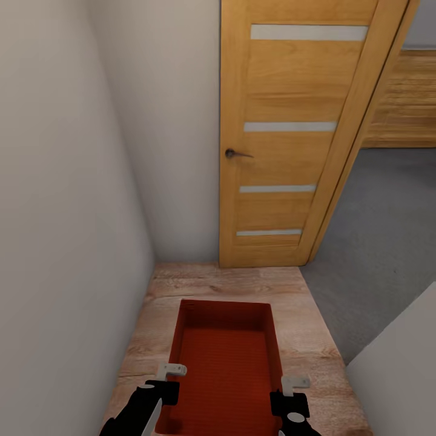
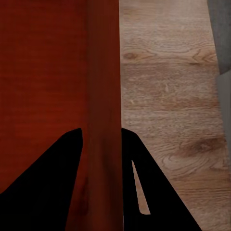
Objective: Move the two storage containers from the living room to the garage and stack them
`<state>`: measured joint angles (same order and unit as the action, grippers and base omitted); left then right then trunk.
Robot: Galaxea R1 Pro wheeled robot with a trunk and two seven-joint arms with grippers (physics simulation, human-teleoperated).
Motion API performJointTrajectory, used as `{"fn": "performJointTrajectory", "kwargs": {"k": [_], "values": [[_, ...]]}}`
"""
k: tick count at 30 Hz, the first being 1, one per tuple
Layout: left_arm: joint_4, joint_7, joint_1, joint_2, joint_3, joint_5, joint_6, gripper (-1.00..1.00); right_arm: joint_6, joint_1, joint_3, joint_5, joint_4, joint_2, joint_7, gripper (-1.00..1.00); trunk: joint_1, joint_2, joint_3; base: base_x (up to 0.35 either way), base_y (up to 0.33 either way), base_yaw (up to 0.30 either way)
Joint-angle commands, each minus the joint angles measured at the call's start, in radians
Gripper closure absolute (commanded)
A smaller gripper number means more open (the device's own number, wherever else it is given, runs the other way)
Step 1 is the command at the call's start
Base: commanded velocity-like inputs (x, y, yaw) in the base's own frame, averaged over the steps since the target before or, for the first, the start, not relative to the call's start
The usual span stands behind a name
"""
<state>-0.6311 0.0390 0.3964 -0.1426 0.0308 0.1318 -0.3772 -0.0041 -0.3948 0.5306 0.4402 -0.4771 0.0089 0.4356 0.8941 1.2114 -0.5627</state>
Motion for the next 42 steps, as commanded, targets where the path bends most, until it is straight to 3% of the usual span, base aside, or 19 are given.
{"fn": "performJointTrajectory", "kwargs": {"k": [1,11,18,42], "values": [[0.024,0.005,-0.001,0.0,-0.009,0.007,-0.005,1.0,0.0,-0.003,0.0,0.005,-0.017,-0.001,0.006,1.0,0.001,0.001,-0.001,0.322,0.0,0.0],[0.025,0.005,-0.001,0.0,-0.009,0.007,-0.005,1.0,0.001,-0.003,0.0,0.005,-0.017,0.001,0.005,1.0,0.001,0.001,-0.001,0.322,0.0,-0.004],[0.024,0.005,-0.001,0.0,-0.009,0.008,-0.005,1.0,0.002,-0.003,0.0,0.005,-0.017,0.002,0.005,1.0,0.001,0.001,-0.001,0.277,0.0,-0.205],[0.024,0.005,-0.001,0.0,-0.009,0.007,-0.005,1.0,0.001,-0.003,0.002,0.005,-0.017,0.0,0.005,1.0,0.001,0.001,-0.001,0.019,0.0,-0.279]]}}
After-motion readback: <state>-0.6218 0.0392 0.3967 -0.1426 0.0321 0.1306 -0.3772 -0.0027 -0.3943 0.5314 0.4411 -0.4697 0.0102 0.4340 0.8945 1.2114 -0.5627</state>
